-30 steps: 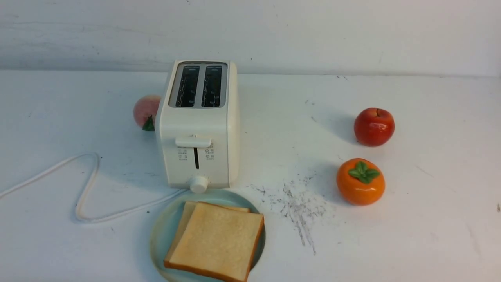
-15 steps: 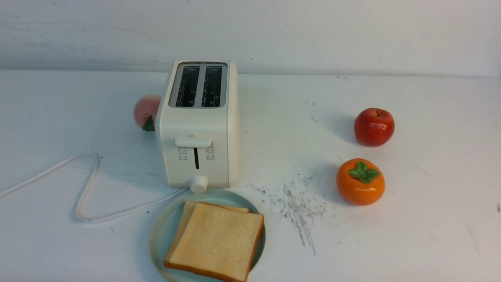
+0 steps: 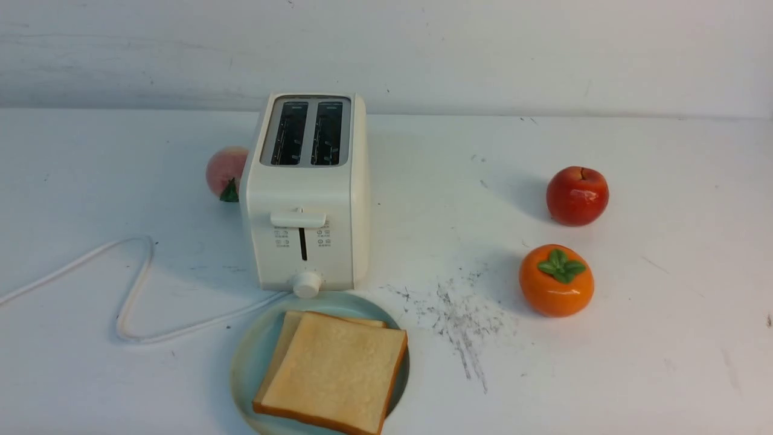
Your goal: Take toasted bread from bread machine on white table place on plate.
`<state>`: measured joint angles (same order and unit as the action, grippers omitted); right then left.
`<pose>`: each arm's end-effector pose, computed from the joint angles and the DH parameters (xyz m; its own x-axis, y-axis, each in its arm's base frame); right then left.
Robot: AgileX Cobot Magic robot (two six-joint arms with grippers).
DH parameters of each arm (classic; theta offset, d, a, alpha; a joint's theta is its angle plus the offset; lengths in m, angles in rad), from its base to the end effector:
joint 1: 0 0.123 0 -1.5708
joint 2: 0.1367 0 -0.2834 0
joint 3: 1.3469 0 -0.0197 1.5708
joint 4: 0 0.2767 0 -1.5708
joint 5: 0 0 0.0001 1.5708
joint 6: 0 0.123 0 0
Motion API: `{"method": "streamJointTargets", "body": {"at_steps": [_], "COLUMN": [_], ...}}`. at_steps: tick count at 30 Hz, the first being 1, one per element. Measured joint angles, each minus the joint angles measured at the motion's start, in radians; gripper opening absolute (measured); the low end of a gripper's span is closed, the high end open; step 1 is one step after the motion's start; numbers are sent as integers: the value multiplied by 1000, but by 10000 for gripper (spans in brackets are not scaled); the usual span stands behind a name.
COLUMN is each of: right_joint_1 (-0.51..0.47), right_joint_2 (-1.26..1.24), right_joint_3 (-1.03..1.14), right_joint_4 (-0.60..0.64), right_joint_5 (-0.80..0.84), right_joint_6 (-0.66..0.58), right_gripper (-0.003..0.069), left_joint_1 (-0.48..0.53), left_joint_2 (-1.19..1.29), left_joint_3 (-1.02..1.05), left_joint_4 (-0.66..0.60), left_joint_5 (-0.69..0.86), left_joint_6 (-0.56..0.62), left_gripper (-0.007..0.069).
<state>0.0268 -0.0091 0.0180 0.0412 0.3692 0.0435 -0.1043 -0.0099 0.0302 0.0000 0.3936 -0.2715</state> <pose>0.1109 0.0048 0.1650 -0.2888 0.0741 -0.9545 -0.0174 0.9964 0.0826 0.1095 -0.0115 0.1574 -0.3354 -0.2345 -0.9124 0.0147 0.9671 -0.2540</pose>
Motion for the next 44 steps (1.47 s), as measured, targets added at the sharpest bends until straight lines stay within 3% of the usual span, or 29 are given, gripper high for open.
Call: {"method": "streamJointTargets", "body": {"at_steps": [44], "right_joint_1": [0], "right_joint_2": [0], "right_joint_3": [0], "right_joint_4": [0], "right_joint_5": [0], "right_joint_6": [3], "right_gripper": [206], "left_joint_1": [0], "left_joint_2": [0], "left_joint_3": [1], "left_joint_4": [0], "left_joint_5": [0], "left_joint_6": [0], "left_gripper": [127]}}
